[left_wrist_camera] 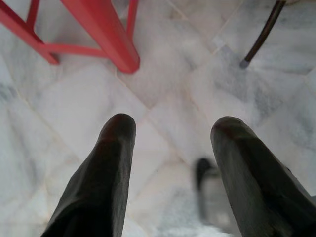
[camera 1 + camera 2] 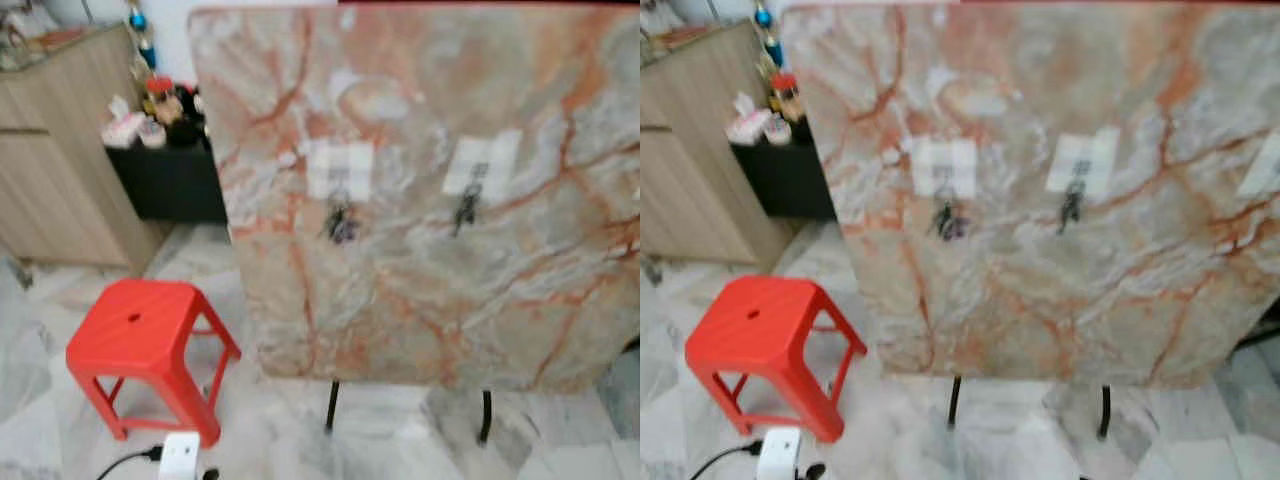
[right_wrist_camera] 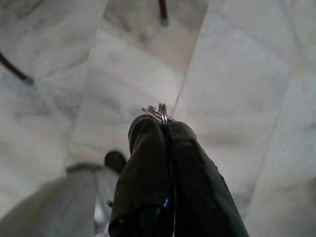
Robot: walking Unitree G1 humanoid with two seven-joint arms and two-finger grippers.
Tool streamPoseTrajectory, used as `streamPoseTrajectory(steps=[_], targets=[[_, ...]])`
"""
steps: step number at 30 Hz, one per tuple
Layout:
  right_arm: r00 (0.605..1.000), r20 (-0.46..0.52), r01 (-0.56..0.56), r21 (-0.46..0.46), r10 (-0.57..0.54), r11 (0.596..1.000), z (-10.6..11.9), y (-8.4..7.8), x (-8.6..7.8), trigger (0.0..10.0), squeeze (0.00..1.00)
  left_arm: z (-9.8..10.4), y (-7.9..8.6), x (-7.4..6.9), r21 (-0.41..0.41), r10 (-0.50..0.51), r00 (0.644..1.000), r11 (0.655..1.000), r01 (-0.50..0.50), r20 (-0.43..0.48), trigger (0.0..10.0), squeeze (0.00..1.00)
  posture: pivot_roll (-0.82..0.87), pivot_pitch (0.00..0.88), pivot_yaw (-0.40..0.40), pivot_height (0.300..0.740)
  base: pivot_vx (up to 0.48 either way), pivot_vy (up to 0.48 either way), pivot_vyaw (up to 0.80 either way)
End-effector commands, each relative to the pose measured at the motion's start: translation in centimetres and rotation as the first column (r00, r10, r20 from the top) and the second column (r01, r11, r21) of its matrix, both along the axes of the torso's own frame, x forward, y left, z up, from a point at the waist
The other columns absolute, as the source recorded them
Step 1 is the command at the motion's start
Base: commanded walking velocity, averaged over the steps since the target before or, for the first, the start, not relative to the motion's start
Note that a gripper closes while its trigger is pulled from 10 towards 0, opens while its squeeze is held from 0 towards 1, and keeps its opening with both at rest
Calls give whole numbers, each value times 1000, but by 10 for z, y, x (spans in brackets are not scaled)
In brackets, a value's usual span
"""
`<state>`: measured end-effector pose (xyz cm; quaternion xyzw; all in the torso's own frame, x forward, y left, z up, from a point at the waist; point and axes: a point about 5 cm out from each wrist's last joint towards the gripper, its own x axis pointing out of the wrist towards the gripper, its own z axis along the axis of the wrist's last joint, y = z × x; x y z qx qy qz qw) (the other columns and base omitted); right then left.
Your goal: Hang keys on a hook
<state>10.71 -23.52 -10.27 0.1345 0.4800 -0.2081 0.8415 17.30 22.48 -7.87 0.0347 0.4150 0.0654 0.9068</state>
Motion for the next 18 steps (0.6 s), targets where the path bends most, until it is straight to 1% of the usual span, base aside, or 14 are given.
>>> streamPoseTrajectory(steps=[1,18], targets=[[1000,17,6,15,-6,1000,0,5,5,10000,0,-4,9,-12,5,23,999,1000,-23,-48,10000,0,-7,0,-22,740,0,-289,0],[1000,16,19,9,-19,1000,0,5,5,10000,0,-4,9,-11,0,27,998,1000,-27,-49,10000,0,-2,0,-29,740,0,0,0]])
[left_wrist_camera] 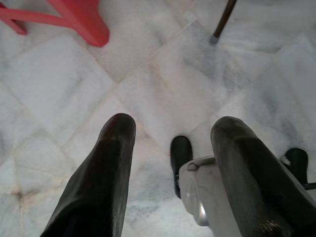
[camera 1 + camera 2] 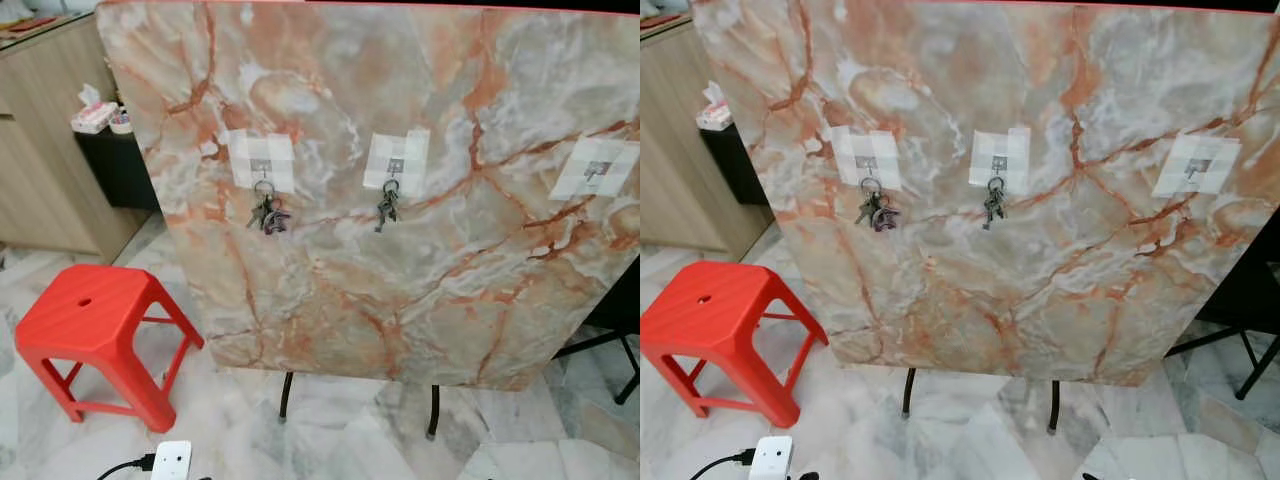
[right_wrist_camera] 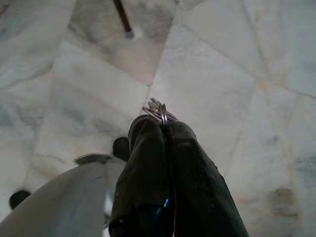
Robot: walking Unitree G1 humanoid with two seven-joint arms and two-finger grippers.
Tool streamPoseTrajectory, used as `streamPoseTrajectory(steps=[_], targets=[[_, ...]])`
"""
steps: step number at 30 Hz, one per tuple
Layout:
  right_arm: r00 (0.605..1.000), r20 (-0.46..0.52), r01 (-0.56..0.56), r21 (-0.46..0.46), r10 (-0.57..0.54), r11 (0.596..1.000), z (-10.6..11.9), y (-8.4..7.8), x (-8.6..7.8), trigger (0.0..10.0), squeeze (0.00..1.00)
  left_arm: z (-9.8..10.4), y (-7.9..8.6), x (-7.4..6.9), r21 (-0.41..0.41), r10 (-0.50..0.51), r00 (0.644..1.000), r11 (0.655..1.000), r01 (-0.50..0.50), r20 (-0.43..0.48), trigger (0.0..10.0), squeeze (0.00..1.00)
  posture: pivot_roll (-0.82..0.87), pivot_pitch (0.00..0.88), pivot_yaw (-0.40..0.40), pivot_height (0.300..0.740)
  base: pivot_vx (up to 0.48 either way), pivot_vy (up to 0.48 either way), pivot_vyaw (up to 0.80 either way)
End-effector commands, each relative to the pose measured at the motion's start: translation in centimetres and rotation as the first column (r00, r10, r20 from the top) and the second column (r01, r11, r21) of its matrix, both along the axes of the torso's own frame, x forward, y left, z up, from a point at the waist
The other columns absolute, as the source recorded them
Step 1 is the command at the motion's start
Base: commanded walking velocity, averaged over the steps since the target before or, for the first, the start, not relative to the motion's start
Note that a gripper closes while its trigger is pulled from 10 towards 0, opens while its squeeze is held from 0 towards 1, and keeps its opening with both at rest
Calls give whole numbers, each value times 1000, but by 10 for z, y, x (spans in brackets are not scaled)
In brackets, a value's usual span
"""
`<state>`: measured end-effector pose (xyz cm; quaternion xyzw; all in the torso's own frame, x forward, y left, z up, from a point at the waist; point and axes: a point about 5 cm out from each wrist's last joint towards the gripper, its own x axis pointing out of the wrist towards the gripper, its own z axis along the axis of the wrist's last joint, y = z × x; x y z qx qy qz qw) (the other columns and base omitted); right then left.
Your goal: Hang keys on a hook
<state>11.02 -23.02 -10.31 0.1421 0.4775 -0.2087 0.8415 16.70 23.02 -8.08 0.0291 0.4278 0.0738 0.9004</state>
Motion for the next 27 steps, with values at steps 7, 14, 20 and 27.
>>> streamPoseTrajectory(steps=[7,14,20,27], targets=[[1000,9,10,-2,-10,1000,1,-1,2,10000,0,-2,3,-5,3,6,1000,1000,-6,-22,10000,0,-2,0,-29,740,0,0,0],[1000,6,8,-6,-8,1000,1,-1,2,10000,0,-2,4,-5,1,14,1000,1000,-14,-23,10000,0,2,0,-30,740,0,0,-107],[1000,0,3,-10,-3,1000,1,0,2,10000,0,-1,6,-6,2,21,999,1000,-21,-26,10000,0,3,0,-26,740,0,0,-750],[1000,-1,3,-6,-3,1000,0,0,2,10000,0,-2,6,-6,0,21,999,1000,-21,-26,10000,0,3,0,-25,740,0,0,-738]])
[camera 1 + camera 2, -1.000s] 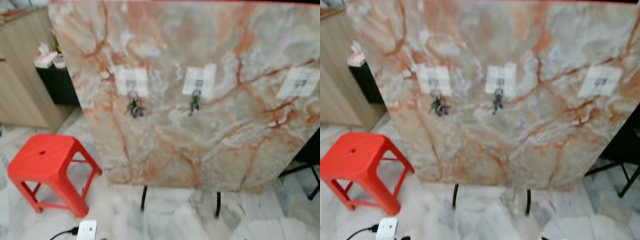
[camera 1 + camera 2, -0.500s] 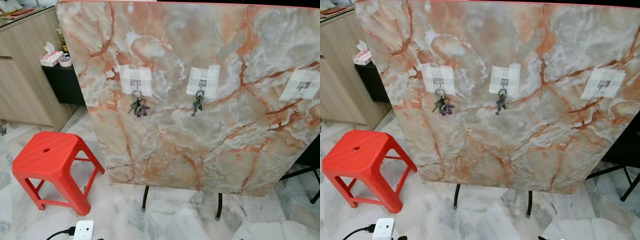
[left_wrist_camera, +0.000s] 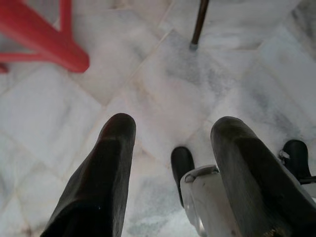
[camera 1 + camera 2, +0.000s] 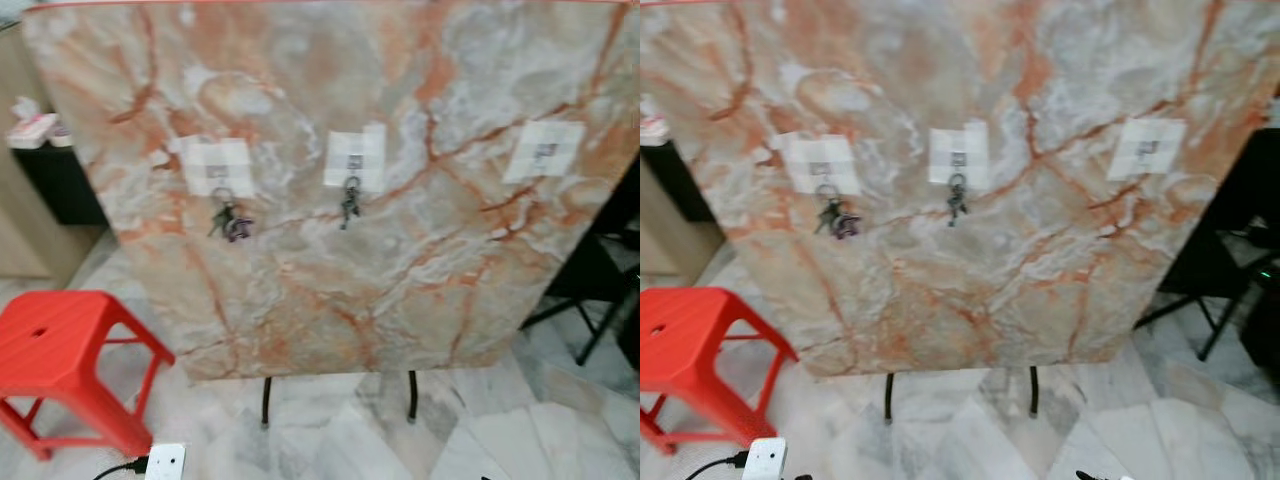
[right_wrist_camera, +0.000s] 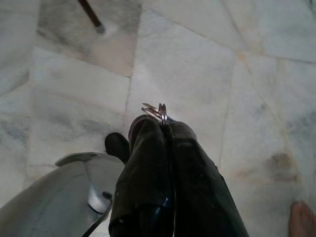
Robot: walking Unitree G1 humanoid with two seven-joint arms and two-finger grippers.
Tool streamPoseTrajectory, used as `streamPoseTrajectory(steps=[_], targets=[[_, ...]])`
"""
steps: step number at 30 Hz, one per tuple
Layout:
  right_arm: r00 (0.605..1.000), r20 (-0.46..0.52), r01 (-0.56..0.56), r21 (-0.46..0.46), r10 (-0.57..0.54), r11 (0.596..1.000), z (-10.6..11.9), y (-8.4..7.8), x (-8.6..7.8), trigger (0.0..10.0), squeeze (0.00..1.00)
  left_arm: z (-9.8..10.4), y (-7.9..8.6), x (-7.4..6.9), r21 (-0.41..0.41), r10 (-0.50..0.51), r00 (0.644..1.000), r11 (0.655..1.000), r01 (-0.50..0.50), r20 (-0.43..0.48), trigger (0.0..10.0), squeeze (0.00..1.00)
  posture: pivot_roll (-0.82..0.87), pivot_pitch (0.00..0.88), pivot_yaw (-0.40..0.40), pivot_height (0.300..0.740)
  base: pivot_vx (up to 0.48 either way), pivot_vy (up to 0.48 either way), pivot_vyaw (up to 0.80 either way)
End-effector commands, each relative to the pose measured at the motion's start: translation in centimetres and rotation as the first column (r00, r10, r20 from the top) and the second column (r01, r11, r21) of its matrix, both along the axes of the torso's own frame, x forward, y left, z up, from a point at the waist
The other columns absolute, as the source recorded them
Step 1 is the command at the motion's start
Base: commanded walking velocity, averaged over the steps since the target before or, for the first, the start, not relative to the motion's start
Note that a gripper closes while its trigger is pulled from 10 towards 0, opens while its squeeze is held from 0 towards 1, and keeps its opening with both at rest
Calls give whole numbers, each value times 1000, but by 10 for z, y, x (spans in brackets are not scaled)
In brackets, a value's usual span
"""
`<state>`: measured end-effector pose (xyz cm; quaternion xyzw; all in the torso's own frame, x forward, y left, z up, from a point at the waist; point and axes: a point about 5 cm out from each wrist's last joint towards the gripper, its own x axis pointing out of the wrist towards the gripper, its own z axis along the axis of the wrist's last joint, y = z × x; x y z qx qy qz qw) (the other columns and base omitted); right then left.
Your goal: Hang keys on a hook
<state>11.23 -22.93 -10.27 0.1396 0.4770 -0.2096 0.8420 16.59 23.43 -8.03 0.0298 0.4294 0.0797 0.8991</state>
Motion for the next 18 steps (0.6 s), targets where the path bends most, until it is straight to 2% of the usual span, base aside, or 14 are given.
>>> streamPoseTrajectory(steps=[1,6,11,18], targets=[[1000,-2,3,-1,-3,1000,0,0,0,10000,0,-2,1,-4,-6,9,1000,1000,-9,-22,10000,0,3,0,-25,740,0,0,-738],[1000,0,2,0,-2,1000,0,0,0,10000,0,-1,-1,-2,0,-6,1000,1000,6,-18,10000,0,3,0,-25,740,0,0,-739],[1000,0,1,2,-1,1000,0,0,0,10000,0,-2,1,-4,5,-6,1000,1000,6,-30,10000,0,5,0,-24,740,0,-480,-738],[1000,0,0,3,0,1000,0,0,0,10000,0,-3,7,-10,5,6,999,1000,-6,-40,10000,0,5,0,-24,740,0,0,-738]])
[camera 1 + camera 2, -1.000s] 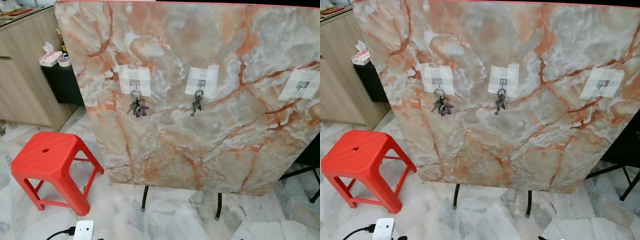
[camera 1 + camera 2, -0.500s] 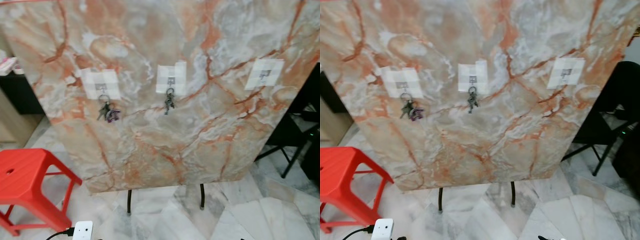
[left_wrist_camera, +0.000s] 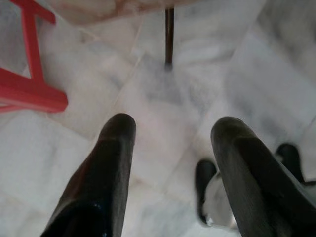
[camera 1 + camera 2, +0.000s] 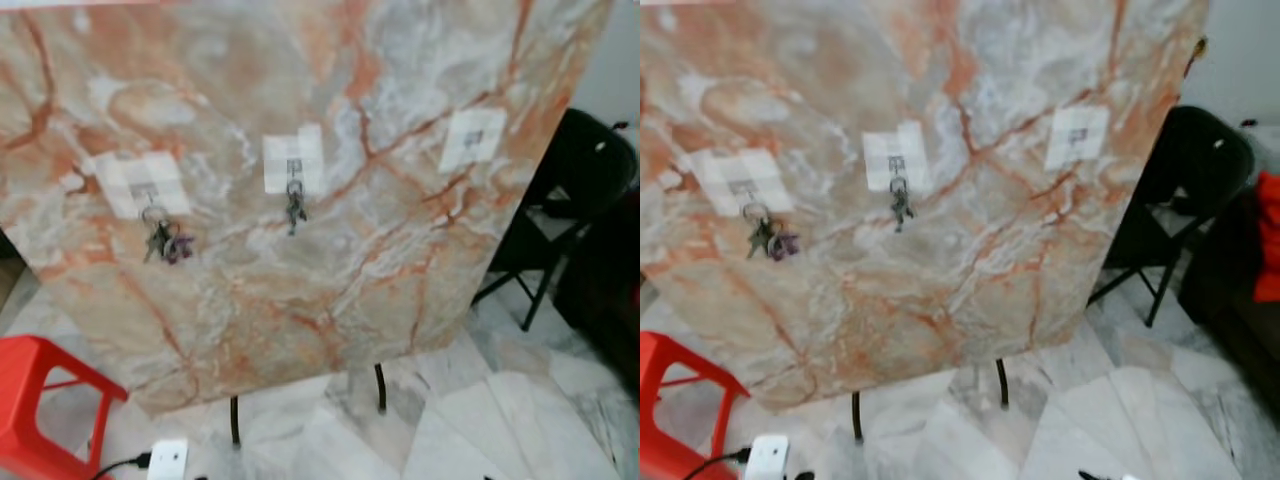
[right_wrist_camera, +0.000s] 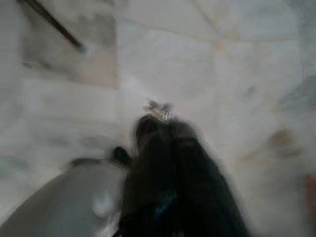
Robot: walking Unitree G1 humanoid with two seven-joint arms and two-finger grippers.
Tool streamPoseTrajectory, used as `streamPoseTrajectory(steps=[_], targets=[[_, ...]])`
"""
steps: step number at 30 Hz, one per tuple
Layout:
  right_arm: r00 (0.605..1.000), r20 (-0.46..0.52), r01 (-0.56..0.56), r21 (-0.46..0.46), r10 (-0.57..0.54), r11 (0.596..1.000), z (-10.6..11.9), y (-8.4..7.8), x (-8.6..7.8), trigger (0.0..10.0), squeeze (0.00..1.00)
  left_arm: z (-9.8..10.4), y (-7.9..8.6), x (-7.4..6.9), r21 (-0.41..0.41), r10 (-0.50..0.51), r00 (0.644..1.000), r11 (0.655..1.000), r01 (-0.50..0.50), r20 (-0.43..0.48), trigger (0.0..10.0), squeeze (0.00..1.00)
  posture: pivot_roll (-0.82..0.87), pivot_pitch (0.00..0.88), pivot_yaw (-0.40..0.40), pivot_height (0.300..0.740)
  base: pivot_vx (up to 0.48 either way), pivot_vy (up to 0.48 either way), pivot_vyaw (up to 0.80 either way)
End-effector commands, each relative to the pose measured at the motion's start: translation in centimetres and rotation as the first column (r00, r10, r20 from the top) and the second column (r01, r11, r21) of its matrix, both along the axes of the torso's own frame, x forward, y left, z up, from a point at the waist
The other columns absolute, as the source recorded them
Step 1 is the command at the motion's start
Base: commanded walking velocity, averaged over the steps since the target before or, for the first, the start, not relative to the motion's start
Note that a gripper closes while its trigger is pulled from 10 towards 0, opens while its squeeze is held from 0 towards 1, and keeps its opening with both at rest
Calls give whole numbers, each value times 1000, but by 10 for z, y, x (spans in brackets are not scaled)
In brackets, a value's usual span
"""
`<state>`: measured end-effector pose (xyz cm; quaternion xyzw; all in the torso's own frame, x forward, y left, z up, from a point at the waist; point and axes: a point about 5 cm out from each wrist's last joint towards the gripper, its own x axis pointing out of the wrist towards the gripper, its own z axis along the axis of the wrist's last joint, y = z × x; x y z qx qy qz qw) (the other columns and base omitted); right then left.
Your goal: Hang keys on a hook
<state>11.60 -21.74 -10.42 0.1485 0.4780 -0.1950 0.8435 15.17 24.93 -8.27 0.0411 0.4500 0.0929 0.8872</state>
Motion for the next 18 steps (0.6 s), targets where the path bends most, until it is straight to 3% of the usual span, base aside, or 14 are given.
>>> streamPoseTrajectory(steps=[1,18], targets=[[1000,-7,18,-26,-18,1000,1,-11,-3,10000,0,-1,-7,4,-24,-9,1000,1000,9,8,10000,0,5,0,-24,740,0,0,-738],[1000,-6,17,-22,-17,1000,1,-11,-4,10000,0,0,-7,5,-26,-10,1000,1000,10,8,10000,0,6,0,-19,740,0,0,-738]])
